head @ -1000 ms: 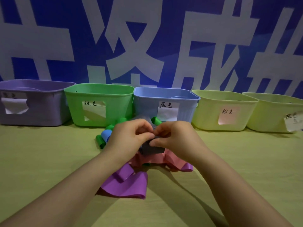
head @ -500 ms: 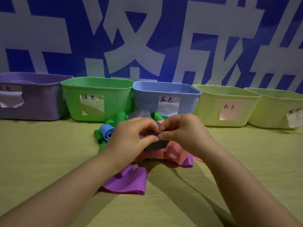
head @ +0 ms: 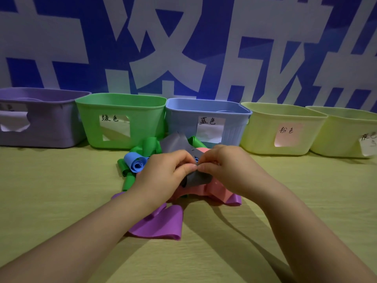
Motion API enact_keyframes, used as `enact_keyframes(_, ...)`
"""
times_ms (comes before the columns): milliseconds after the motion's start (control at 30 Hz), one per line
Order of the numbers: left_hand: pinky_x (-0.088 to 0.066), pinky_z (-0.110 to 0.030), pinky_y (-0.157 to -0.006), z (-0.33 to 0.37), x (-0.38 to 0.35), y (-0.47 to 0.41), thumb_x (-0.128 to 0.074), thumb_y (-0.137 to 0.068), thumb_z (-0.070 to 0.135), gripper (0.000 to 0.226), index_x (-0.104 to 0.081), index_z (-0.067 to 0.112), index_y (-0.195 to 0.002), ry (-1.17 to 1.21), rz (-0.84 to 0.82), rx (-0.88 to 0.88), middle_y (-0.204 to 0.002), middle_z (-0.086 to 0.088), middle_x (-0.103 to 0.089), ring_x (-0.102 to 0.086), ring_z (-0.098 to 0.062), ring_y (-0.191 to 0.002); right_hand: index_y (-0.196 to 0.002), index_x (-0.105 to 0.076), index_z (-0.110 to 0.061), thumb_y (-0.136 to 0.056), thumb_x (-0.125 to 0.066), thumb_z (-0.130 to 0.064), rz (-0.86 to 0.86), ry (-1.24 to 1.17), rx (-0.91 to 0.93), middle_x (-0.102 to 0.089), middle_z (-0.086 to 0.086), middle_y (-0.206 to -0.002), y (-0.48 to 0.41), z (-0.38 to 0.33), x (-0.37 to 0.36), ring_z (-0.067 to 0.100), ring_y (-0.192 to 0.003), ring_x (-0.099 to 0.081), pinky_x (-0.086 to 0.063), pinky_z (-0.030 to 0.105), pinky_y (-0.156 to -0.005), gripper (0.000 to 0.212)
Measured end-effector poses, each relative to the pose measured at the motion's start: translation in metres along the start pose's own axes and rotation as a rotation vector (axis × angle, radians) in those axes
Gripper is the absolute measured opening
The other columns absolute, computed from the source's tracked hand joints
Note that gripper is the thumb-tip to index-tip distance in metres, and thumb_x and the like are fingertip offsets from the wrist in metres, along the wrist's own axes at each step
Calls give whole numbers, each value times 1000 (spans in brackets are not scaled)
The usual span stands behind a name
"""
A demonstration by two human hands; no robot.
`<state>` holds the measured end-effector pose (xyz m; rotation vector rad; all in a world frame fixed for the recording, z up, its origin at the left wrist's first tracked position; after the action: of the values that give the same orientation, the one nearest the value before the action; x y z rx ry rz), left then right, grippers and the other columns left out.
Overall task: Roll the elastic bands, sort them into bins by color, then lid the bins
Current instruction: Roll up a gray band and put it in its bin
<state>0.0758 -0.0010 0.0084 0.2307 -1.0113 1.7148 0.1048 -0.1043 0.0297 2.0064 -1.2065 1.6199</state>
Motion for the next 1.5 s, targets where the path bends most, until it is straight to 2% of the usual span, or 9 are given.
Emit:
enact_keyframes(100, -50, -33, -67, 0, 2, 2, -74, -74, 30, 16, -60, 37, -76, 28, 35, 24, -68, 10, -64, -55, 2, -62, -98, -71, -21, -90, -56, -30, 4, -4, -9, -65, 4, -91, -1, 2, 1, 16, -84, -55, -35, 26, -69, 19)
enact_keyframes(233, -42, -19, -58, 5, 6, 1, -78, -71, 18, 31, -55, 40, -70, 8, 60, -37, -59, 18, -59, -53, 6, -56, -98, -71, -22, -91, -55, -29, -20, -60, -1, -66, 4, -87, 1, 0, 2, 15, -80, -55, -38, 22, -65, 19)
enact_keyframes(400, -37, -6, -62, 13, 16, 2, -78, -68, 19, 23, -62, 33, -77, 16, 139, -121, -67, 16, -61, -54, 7, -67, -96, -71, -22, -91, -56, -28, -56, -182, -18, -68, 2, -88, 2, 2, 1, 14, -84, -58, -43, 26, -75, 17)
enact_keyframes(600, -40, -15, -63, 16, 18, 1, -66, -67, 29, 15, -72, 21, -78, -26, 148, -137, -71, 3, -66, -57, -6, -73, -95, -71, -22, -92, -55, -31, -57, -215, -24, -68, 4, -86, 2, 3, 0, 16, -83, -59, -45, 28, -73, 20)
enact_keyframes(700, -40, -18, -63, 15, 22, -1, -62, -69, 32, 18, -72, 21, -79, -68, 141, -127, -72, 4, -66, -56, -6, -73, -98, -68, -25, -83, -66, -35, -19, -260, -15, -67, -6, -86, 1, 2, 2, 8, -82, -61, -48, 26, -77, 18)
enact_keyframes(867, -35, -12, -64, 20, 19, -1, -60, -70, 31, 20, -68, 17, -81, -138, 116, -164, -72, 6, -60, -50, -5, -75, -84, -65, -24, -74, -76, -26, 27, -293, -46, -68, -6, -78, -3, 8, 2, 9, -76, -63, -51, 30, -78, 15)
enact_keyframes(1067, -36, -12, -69, 27, 9, 2, -56, -76, 30, 22, -48, 35, -96, -160, 35, -256, -81, 14, -53, -48, -1, -78, -94, -70, -20, -80, -71, -23, -23, -324, -66, -71, -4, -86, -1, 11, -1, 7, -82, -64, -51, 27, -82, 14)
enact_keyframes(1333, -34, -7, -65, 28, 16, 2, -61, -72, 25, 16, -64, 19, -86, -170, 107, -248, -73, 18, -51, -46, 1, -71, -95, -70, -23, -89, -60, -26, -31, -256, -44, -69, 8, -86, 0, 9, 1, 22, -83, -62, -47, 33, -76, 12)
enact_keyframes(1500, -33, -3, -63, 19, 14, 1, -61, -77, 26, 13, -67, 18, -85, -138, 91, -185, -65, 22, -50, -49, 13, -67, -102, -69, -26, -94, -50, -29, -75, -168, -10, -66, 4, -88, 1, 2, -3, 17, -82, -57, -43, 29, -73, 20)
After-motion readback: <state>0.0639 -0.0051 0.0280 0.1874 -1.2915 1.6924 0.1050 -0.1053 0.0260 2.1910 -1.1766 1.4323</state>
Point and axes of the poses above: each hand's wrist, its own y-axis away from the middle knuckle, its own x-axis out of the back of the hand, z = x × y, the point moved 9 cm from there along -y, towards the middle knuckle
